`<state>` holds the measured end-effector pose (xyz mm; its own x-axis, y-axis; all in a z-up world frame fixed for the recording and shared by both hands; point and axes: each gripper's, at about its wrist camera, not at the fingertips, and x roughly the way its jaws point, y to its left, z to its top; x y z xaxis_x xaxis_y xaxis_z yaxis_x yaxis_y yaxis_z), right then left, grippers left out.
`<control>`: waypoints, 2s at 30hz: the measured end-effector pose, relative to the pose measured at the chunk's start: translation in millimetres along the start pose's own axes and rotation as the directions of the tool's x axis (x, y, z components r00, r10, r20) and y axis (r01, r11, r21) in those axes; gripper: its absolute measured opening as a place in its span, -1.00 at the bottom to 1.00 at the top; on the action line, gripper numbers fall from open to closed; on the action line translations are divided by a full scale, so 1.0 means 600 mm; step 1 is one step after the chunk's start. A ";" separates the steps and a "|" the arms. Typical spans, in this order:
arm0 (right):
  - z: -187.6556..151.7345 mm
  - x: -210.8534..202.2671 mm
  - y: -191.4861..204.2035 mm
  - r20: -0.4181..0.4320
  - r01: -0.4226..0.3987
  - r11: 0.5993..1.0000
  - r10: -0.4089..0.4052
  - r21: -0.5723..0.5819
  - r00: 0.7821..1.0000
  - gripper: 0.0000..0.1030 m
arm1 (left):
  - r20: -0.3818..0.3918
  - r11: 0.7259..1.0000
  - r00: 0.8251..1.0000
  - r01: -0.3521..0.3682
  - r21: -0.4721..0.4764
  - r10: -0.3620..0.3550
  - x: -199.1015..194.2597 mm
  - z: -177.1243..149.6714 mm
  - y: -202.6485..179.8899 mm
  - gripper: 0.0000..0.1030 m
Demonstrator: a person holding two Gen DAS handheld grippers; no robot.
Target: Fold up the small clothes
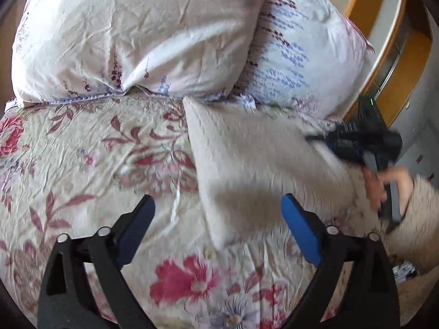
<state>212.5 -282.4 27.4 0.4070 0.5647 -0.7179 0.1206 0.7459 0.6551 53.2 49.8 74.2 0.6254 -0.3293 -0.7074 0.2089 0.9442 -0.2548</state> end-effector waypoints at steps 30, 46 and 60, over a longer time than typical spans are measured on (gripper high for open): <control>-0.297 -0.102 0.035 0.182 0.448 0.826 -0.409 -0.342 0.894 0.97 | -0.133 0.963 0.955 -0.258 0.083 0.267 0.097 -0.072 -0.075 0.97; -0.357 -0.077 0.033 0.261 0.518 0.769 -0.448 -0.375 0.855 0.97 | -0.090 0.955 0.954 -0.276 0.105 0.286 0.099 -0.080 -0.081 0.97; -0.357 -0.077 0.033 0.263 0.520 0.770 -0.451 -0.370 0.853 0.97 | -0.089 0.955 0.954 -0.276 0.104 0.286 0.099 -0.080 -0.080 0.97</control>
<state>2.4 -218.0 23.3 0.5308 0.0529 -0.8458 -0.0301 0.9986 0.0436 44.3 -15.6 12.7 0.5893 -0.0454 -0.8066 0.1050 0.9943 0.0208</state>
